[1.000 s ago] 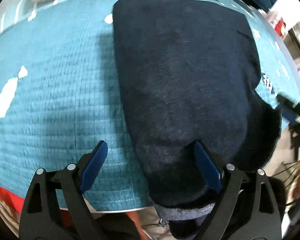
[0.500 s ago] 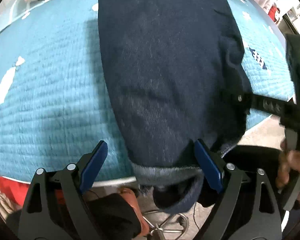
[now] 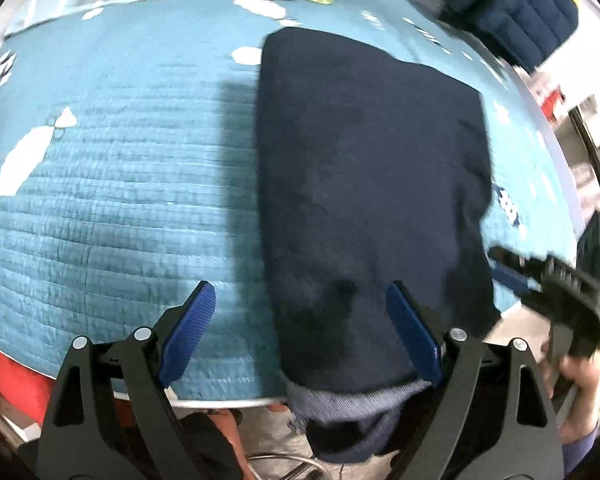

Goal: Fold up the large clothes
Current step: 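Grasp the folded jacket edge with both tools and fold it over again, then lift the folded denim bundle with both tools and carry it off the bed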

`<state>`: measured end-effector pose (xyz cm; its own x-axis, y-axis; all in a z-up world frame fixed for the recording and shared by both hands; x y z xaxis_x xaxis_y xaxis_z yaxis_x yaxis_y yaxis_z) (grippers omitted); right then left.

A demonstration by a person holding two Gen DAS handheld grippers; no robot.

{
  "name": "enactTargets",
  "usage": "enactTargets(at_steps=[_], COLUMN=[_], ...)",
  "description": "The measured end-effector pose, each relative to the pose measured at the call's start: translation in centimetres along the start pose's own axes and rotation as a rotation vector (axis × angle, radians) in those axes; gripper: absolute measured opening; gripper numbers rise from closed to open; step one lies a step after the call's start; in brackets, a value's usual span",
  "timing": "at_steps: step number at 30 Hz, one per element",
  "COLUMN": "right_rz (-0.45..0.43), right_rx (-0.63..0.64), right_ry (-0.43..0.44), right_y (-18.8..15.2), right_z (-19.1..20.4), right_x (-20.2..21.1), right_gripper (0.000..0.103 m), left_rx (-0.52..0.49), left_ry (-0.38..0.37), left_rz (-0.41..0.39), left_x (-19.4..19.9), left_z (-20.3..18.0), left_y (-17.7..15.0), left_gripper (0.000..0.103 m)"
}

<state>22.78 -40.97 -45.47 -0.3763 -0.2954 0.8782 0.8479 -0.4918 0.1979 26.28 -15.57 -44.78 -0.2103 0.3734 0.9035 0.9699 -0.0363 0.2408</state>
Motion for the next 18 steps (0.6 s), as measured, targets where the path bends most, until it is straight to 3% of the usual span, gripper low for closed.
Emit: enactTargets(at_steps=[4,8,12,15,17,18], right_rz=[0.106,0.102,0.099,0.101,0.104,0.111], right_rx=[-0.096,-0.067,-0.070,-0.105,-0.111,-0.098], right_ry=[0.120,0.158,0.246,0.260,0.263,0.257], right_y=[-1.3,-0.3,0.0,0.1,0.1,0.2], right_z=[-0.8,0.1,0.8,-0.3,-0.9,-0.8], right_x=[-2.9,-3.5,-3.1,-3.8,-3.9,-4.1], right_gripper=[0.061,0.071,0.069,0.068,0.069,0.070], left_rx=[0.007,0.013,0.037,0.078,0.059,0.041], left_ry=[0.003,-0.030,-0.090,-0.116,-0.111,-0.116], left_rz=[0.085,0.113,0.161,0.182,0.169,0.160], left_x=[-2.9,-3.7,-5.0,-5.9,-6.0,-5.9], left_z=[-0.5,-1.4,-2.5,-2.9,-3.5,-3.9], left_y=[0.2,0.7,0.7,0.1,0.1,0.0], left_gripper=[0.088,0.090,0.090,0.093,0.092,0.081])
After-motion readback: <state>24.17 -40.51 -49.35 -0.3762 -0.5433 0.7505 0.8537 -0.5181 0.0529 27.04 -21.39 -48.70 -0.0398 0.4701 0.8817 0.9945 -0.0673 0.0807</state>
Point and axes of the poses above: each gripper's, at about its wrist camera, not at the fingertips, and x roughly against the way its jaws point, z to its left, y to its top, the point moved 10 cm from there along -x, roughly the way its jaws point, and after that the axes turned 10 degrees about x, right-handed, at the moved point
